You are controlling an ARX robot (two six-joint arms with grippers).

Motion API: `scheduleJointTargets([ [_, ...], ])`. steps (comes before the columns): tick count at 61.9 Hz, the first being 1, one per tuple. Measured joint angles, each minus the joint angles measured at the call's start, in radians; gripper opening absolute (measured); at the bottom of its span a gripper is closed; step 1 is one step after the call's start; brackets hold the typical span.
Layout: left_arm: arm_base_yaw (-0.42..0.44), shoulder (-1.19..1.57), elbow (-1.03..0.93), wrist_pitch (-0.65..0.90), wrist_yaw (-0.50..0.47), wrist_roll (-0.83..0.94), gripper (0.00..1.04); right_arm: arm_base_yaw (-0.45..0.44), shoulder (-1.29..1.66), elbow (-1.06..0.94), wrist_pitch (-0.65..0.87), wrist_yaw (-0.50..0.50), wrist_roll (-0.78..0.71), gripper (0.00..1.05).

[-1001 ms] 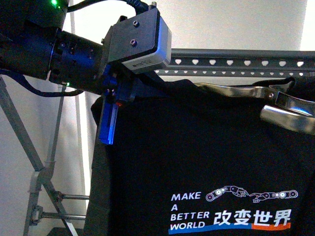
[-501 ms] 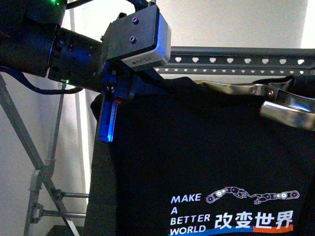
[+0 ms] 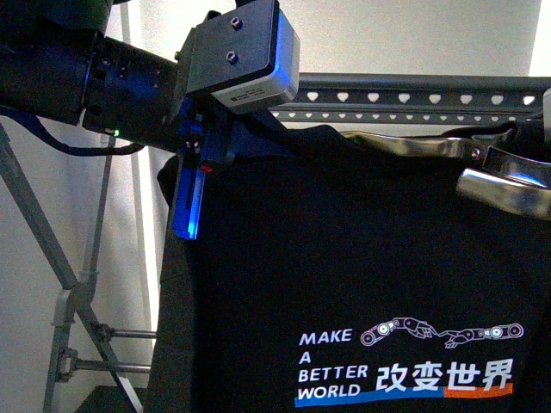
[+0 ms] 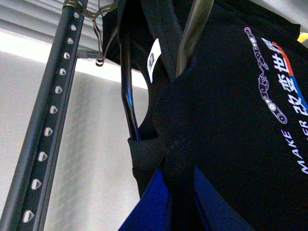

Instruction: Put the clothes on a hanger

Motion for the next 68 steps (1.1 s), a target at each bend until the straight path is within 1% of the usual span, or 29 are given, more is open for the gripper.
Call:
scheduleJointTargets([
  [7,0.000,0.000,0.000,0.000,0.000,0.000,0.05,-0.004,0.000,0.000,0.009,-0.008,0.004,0.24],
  [8,0.000,0.000,0.000,0.000,0.000,0.000,0.05,-0.005,0.000,0.000,0.011,-0.011,0.004,0.21],
  [13,0.000,0.000,0.000,0.000,-0.001,0.002,0.05,-0.011,0.000,0.000,0.019,-0.021,0.006,0.11],
  [21,0.000,0.000,0.000,0.000,-0.001,0.015,0.05,-0.024,0.000,0.000,0.027,-0.033,0.001,0.04],
  [26,0.000,-0.002,0.000,0.001,0.000,0.021,0.06,-0.032,0.000,-0.001,0.032,-0.044,-0.002,0.04],
  [28,-0.002,-0.002,0.000,0.002,0.003,0.021,0.11,-0.036,0.000,-0.003,0.032,-0.048,-0.006,0.04],
  [34,-0.001,-0.008,0.000,0.006,0.008,0.021,0.33,-0.055,0.005,-0.015,0.037,-0.042,-0.015,0.04],
  [36,-0.001,-0.010,0.000,0.006,0.008,0.021,0.38,-0.060,0.007,-0.019,0.038,-0.041,-0.015,0.04],
  [39,0.000,-0.013,0.000,0.006,0.008,0.021,0.43,-0.064,0.010,-0.021,0.041,-0.042,-0.015,0.04],
  [40,0.000,-0.013,0.000,0.006,0.008,0.021,0.47,-0.066,0.011,-0.024,0.044,-0.041,-0.015,0.04],
  [46,0.000,-0.015,0.000,0.007,0.008,0.021,0.59,-0.071,0.013,-0.031,0.052,-0.041,-0.016,0.04],
  [50,0.000,-0.015,0.000,0.007,0.008,0.021,0.70,-0.074,0.014,-0.039,0.055,-0.041,-0.021,0.04],
  [53,0.000,-0.015,0.000,0.007,0.008,0.021,0.75,-0.076,0.014,-0.042,0.056,-0.040,-0.023,0.04],
  [60,0.000,-0.015,0.000,0.007,0.008,0.021,1.00,-0.089,0.030,-0.047,0.044,-0.008,-0.014,0.04],
  [64,0.000,-0.015,0.000,0.007,0.008,0.021,0.98,-0.100,0.039,-0.046,0.008,0.021,0.021,0.04],
  [68,0.000,-0.015,0.000,0.007,0.008,0.021,0.98,-0.111,0.047,-0.045,-0.035,0.036,0.069,0.04],
])
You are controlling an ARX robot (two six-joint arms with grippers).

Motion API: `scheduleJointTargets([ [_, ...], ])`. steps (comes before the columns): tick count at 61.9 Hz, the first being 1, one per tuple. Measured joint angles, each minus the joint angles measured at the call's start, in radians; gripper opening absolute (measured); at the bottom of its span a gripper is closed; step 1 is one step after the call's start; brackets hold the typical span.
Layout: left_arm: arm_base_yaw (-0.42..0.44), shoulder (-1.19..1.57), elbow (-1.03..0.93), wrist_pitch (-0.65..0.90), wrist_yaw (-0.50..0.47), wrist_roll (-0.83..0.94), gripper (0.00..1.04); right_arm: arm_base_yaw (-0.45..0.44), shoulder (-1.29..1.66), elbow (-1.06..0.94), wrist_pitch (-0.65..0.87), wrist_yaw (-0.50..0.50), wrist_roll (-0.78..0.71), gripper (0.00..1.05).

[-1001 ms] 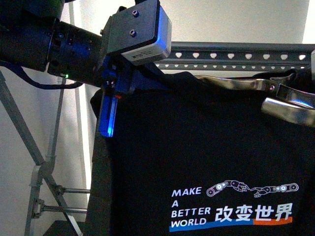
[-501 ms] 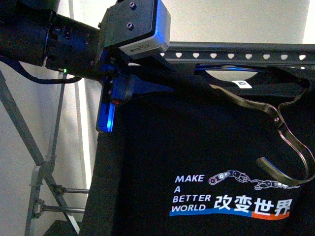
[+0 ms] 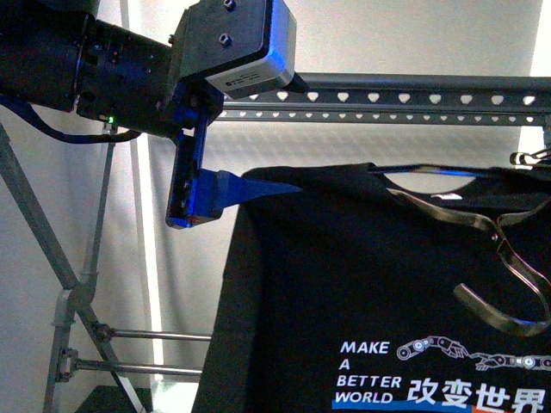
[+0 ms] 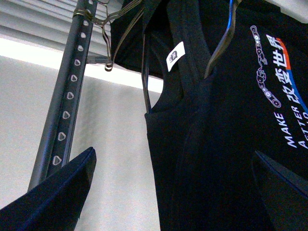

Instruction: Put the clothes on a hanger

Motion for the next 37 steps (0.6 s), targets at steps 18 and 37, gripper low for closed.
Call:
scheduleJointTargets([
  [18,0.038,0.020,-0.190,0.918,-0.591,-1.154,0.98,-0.026,0.018,0.022,-0.121,0.039,0.200,0.04],
  [37,0.117,-0.129,-0.179,0.656,-1.085,-1.894,0.98,-0.022,-0.025,0.136,-0.441,0.178,0.512,0.04],
])
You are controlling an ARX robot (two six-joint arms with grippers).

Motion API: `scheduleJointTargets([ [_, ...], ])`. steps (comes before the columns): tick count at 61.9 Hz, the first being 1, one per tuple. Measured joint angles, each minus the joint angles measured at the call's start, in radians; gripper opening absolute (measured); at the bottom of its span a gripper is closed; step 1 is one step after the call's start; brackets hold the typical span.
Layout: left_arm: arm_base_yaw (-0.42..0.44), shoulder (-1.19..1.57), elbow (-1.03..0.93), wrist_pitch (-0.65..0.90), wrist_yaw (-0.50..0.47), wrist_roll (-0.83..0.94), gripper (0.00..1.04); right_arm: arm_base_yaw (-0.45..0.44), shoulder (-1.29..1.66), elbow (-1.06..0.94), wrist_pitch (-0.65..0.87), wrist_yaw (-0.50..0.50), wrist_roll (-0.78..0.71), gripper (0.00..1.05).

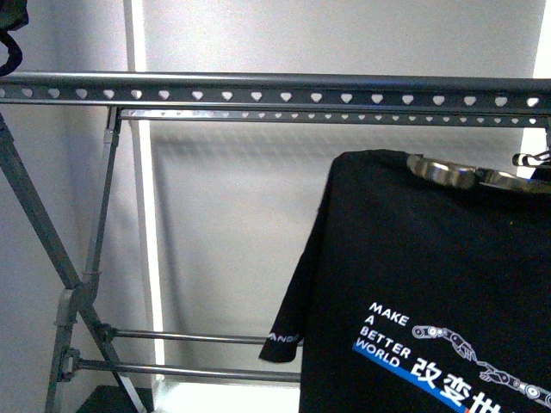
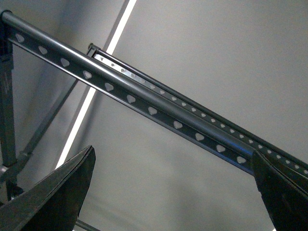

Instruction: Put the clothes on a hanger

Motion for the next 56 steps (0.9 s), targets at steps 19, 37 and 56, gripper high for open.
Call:
scheduleJointTargets([
  [19,-0.042,-0.276,-0.410,-0.187,0.151,0.328,0.52,-0.015,-0.010,0.216,-0.294,-0.078,0.473,0.04],
  [37,0.026,-0.464,-0.774,-0.047,0.198,0.364,0.03,-0.028,0.092,0.444,-0.372,-0.164,0.906,0.04],
  [56,0.107,-0.629,-0.980,-0.015,0.292,0.372,0.04,-0.041,0.173,0.516,-0.351,-0.242,1.152,0.04],
])
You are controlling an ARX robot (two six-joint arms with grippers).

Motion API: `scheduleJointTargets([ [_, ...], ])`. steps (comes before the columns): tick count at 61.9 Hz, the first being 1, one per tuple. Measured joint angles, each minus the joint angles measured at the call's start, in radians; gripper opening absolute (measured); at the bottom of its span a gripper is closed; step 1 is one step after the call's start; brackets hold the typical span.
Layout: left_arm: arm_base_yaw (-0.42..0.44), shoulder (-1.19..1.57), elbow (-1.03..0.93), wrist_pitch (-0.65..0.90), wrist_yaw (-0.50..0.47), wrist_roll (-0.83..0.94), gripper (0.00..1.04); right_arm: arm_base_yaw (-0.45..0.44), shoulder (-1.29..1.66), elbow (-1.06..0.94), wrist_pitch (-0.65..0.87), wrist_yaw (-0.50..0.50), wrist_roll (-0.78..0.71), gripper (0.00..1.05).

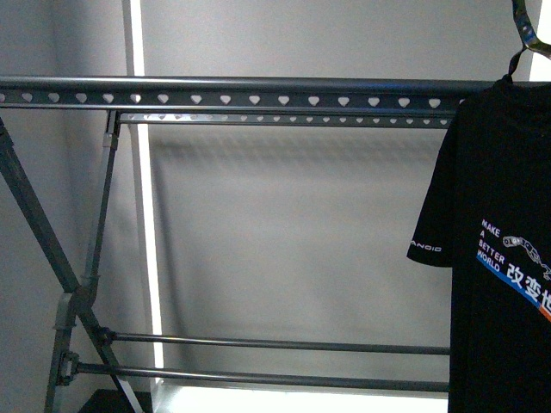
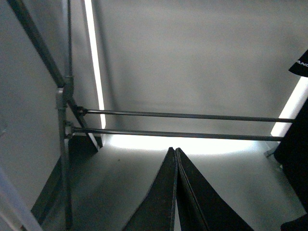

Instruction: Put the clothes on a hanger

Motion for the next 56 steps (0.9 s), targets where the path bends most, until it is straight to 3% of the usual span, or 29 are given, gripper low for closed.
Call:
scheduleJointTargets([
  [10,0.016,-0.085,-0.068,-0.010,0.001,0.000,0.04,0.002,-0.001,-0.027,0.059,-0.056,0.112,0.04],
  [19,0.016,-0.186,-0.127,-0.054,0.002,0.000,0.04,0.006,-0.071,-0.201,0.182,-0.074,0.245,0.04],
  [30,0.016,-0.294,-0.168,-0.120,0.002,0.000,0.04,-0.006,-0.176,-0.375,0.210,-0.099,0.275,0.04],
  [42,0.016,-0.377,-0.191,-0.180,0.002,0.000,0.04,-0.017,-0.172,-0.368,0.209,-0.119,0.314,0.04],
  [56,0.016,-0.447,-0.220,-0.202,0.003,0.001,0.04,-0.009,-0.056,-0.216,0.201,-0.108,0.365,0.04],
])
